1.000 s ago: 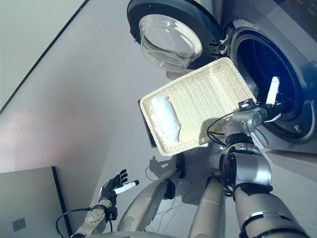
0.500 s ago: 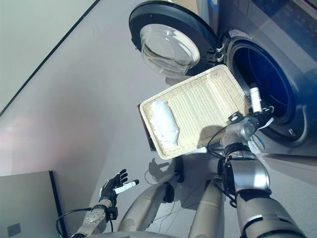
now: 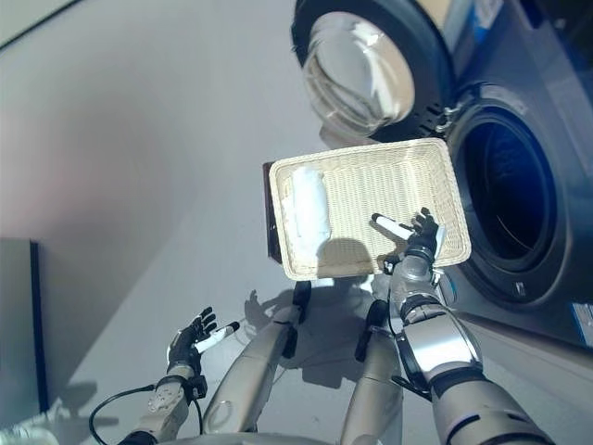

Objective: Pick up the clothes and place them into the washing machine

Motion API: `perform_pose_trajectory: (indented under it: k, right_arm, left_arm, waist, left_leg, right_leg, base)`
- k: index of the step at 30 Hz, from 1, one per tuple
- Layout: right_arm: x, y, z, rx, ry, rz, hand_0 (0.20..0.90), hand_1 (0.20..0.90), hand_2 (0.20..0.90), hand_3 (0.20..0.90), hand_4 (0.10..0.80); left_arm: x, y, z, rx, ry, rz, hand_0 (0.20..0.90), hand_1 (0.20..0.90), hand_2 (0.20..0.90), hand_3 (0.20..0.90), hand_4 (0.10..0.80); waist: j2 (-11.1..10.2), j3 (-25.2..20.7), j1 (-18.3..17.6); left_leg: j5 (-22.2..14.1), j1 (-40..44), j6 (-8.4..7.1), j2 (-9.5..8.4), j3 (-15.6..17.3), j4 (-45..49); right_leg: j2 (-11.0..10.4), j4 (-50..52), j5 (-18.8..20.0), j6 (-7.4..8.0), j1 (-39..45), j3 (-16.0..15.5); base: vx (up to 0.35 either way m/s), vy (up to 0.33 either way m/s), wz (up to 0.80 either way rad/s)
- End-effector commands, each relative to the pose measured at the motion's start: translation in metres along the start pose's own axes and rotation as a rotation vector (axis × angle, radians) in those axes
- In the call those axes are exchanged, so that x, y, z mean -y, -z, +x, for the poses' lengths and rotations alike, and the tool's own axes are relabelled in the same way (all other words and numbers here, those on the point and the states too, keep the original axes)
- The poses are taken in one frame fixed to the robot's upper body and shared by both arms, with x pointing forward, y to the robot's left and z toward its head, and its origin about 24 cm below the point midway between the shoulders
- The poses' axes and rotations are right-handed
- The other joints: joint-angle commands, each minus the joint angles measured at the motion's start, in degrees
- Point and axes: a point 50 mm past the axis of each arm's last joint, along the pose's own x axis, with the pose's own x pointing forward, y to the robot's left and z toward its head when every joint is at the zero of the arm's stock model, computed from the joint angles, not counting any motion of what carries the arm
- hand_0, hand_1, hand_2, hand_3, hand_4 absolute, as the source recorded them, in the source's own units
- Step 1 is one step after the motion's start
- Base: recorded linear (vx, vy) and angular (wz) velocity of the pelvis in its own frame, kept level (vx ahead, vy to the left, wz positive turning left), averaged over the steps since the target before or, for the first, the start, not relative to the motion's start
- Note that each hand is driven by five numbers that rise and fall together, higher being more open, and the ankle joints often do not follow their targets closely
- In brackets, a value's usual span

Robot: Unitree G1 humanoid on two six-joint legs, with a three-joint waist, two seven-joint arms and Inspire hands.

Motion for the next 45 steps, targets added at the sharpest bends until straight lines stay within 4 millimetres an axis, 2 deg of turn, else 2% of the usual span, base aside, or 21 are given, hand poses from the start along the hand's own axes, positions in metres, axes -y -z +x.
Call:
perform_pose_trajectory:
  k: [1, 5, 9, 13, 15, 19, 24, 25, 26, 27, 28, 32, 34, 38, 45]
  right_arm:
    - [-0.008, -0.046, 0.005, 0.156, 0.007, 0.006, 0.900, 0.900, 0.900, 0.900, 0.800]
    - [-0.012, -0.049, 0.005, 0.147, 0.018, 0.018, 0.900, 0.900, 0.900, 0.900, 0.800]
    - [-0.012, -0.061, 0.006, 0.163, 0.034, 0.037, 0.900, 0.900, 0.900, 0.900, 0.800]
    - [-0.006, -0.073, 0.009, 0.175, 0.081, -0.023, 0.900, 0.900, 0.900, 0.900, 0.800]
    - [0.000, -0.085, 0.012, 0.188, 0.132, -0.094, 0.900, 0.900, 0.900, 0.900, 0.800]
    - [0.010, -0.112, 0.014, 0.234, 0.203, -0.163, 0.900, 0.900, 0.900, 0.900, 0.800]
    - [0.026, -0.141, 0.017, 0.282, 0.275, -0.242, 0.900, 0.900, 0.900, 0.900, 0.800]
    - [0.031, -0.143, 0.017, 0.281, 0.289, -0.258, 0.798, 0.798, 0.798, 0.798, 0.727]
    - [0.033, -0.147, 0.017, 0.291, 0.303, -0.263, 0.529, 0.529, 0.529, 0.529, 0.535]
    - [0.036, -0.150, 0.018, 0.296, 0.313, -0.274, 0.428, 0.428, 0.428, 0.428, 0.463]
    - [0.040, -0.152, 0.018, 0.298, 0.326, -0.276, 0.200, 0.200, 0.200, 0.200, 0.300]
    - [0.048, -0.157, 0.019, 0.310, 0.351, -0.308, 0.200, 0.200, 0.200, 0.200, 0.300]
    - [0.050, -0.159, 0.019, 0.313, 0.359, -0.311, 0.200, 0.200, 0.200, 0.200, 0.300]
    - [0.059, -0.153, 0.021, 0.297, 0.384, -0.318, 0.200, 0.200, 0.200, 0.200, 0.300]
    - [0.065, -0.130, 0.023, 0.243, 0.397, -0.341, 0.200, 0.200, 0.200, 0.200, 0.300]
  left_arm:
    - [-0.044, -0.051, 0.010, 0.227, -0.117, 0.087, 0.900, 0.900, 0.900, 0.900, 0.800]
    - [-0.046, -0.072, 0.012, 0.310, -0.115, 0.122, 0.900, 0.900, 0.900, 0.900, 0.800]
    - [-0.050, -0.090, 0.013, 0.378, -0.118, 0.153, 0.900, 0.900, 0.900, 0.900, 0.800]
    - [-0.044, -0.112, 0.013, 0.469, -0.089, 0.157, 0.900, 0.900, 0.900, 0.900, 0.800]
    - [-0.041, -0.121, 0.012, 0.506, -0.081, 0.150, 0.900, 0.900, 0.900, 0.900, 0.800]
    - [-0.024, -0.142, 0.006, 0.605, -0.025, 0.113, 0.900, 0.900, 0.900, 0.900, 0.800]
    - [-0.008, -0.148, 0.005, 0.634, 0.004, 0.078, 0.900, 0.900, 0.900, 0.900, 0.800]
    - [-0.005, -0.147, 0.005, 0.632, 0.010, 0.070, 0.900, 0.900, 0.900, 0.900, 0.800]
    - [-0.003, -0.146, 0.005, 0.630, 0.014, 0.068, 0.900, 0.900, 0.900, 0.900, 0.800]
    - [0.002, -0.144, 0.004, 0.623, 0.030, 0.067, 0.900, 0.900, 0.900, 0.900, 0.800]
    - [0.006, -0.141, 0.004, 0.618, 0.039, 0.066, 0.900, 0.900, 0.900, 0.900, 0.800]
    - [0.015, -0.124, 0.006, 0.551, 0.057, 0.076, 0.900, 0.900, 0.900, 0.900, 0.800]
    - [0.018, -0.122, 0.006, 0.543, 0.068, 0.084, 0.900, 0.900, 0.900, 0.900, 0.800]
    - [0.021, -0.116, 0.007, 0.523, 0.075, 0.109, 0.900, 0.900, 0.900, 0.900, 0.800]
    - [0.025, -0.105, 0.006, 0.489, 0.091, 0.159, 0.900, 0.900, 0.900, 0.900, 0.800]
  waist:
    - [-1.3, 1.2, 3.2]
    - [-2.2, 1.7, 5.4]
    - [-3.1, 2.2, 7.1]
    - [-2.9, 3.0, 8.9]
    - [-2.6, 3.7, 9.8]
    - [-0.6, 5.9, 11.4]
    - [2.1, 8.0, 11.8]
    - [2.5, 8.2, 11.9]
    - [3.0, 8.6, 11.9]
    - [3.4, 8.9, 11.9]
    - [3.7, 9.0, 11.9]
    - [4.4, 9.7, 11.3]
    - [4.7, 9.8, 11.3]
    - [5.4, 9.6, 11.0]
    - [6.1, 8.5, 10.4]
  left_leg:
    - [-4.9, -3.8, -2.00, -1.67, 0.0, 6.8]
    - [-4.7, -4.8, -2.19, -2.31, -1.5, 7.0]
    - [-4.9, -6.3, -2.30, -2.94, -2.3, 7.7]
    - [-4.9, -8.2, -2.56, -3.76, -3.3, 8.4]
    - [-4.9, -9.6, -2.59, -4.25, -3.8, 8.9]
    - [-4.7, -12.8, -2.61, -5.39, -4.3, 10.1]
    - [-5.1, -17.6, -2.41, -7.07, -4.0, 12.8]
    - [-5.3, -18.6, -2.28, -7.38, -3.9, 13.4]
    - [-5.4, -19.4, -2.14, -7.70, -4.0, 14.0]
    - [-5.5, -20.0, -2.11, -7.90, -3.9, 14.3]
    - [-5.5, -20.6, -2.06, -7.99, -3.7, 14.6]
    - [-5.2, -21.7, -1.91, -8.18, -3.2, 14.5]
    - [-5.2, -21.9, -1.84, -8.22, -2.9, 14.6]
    - [-5.2, -21.8, -1.63, -8.23, -2.5, 14.5]
    - [-4.9, -19.8, -1.35, -7.84, -1.8, 13.1]
  right_leg:
    - [-1.1, -5.9, 0.0, 0.92, 6.4, -2.8]
    - [-1.7, -5.4, -0.6, 1.07, 6.6, -5.3]
    - [-2.3, -4.4, -1.5, 1.12, 6.6, -6.9]
    - [-3.2, -1.9, -3.1, 0.99, 5.5, -8.6]
    - [-3.7, -0.3, -4.0, 0.93, 4.3, -9.2]
    - [-4.9, 3.5, -5.7, 0.69, 1.0, -10.2]
    - [-7.2, 8.8, -7.6, 0.60, -4.2, -10.0]
    - [-7.4, 9.9, -8.1, 0.51, -5.3, -9.9]
    - [-7.6, 10.7, -8.4, 0.44, -6.1, -9.5]
    - [-8.0, 11.4, -8.6, 0.40, -6.9, -9.4]
    - [-8.3, 11.7, -8.7, 0.38, -7.4, -9.3]
    - [-8.5, 12.4, -8.7, 0.27, -9.5, -8.0]
    - [-8.7, 12.7, -8.7, 0.23, -9.9, -7.8]
    - [-8.9, 12.8, -8.6, 0.27, -10.2, -7.1]
    - [-8.8, 11.3, -7.6, 0.66, -8.8, -6.0]
  base:
    - [0.021, -0.075, 0.53]
    - [0.048, -0.033, 0.54]
    - [0.060, -0.004, 0.40]
    - [0.047, 0.014, 0.35]
    - [0.023, 0.028, 0.34]
    - [0.004, 0.029, 0.21]
    - [-0.004, 0.066, 0.10]
    - [0.004, 0.069, 0.03]
    - [0.014, 0.060, 0.03]
    - [0.015, 0.053, 0.03]
    - [0.018, 0.045, -0.01]
    - [0.018, 0.049, 0.08]
    - [0.001, 0.013, -0.09]
    - [0.002, 0.013, 0.13]
    - [-0.005, 0.008, -0.06]
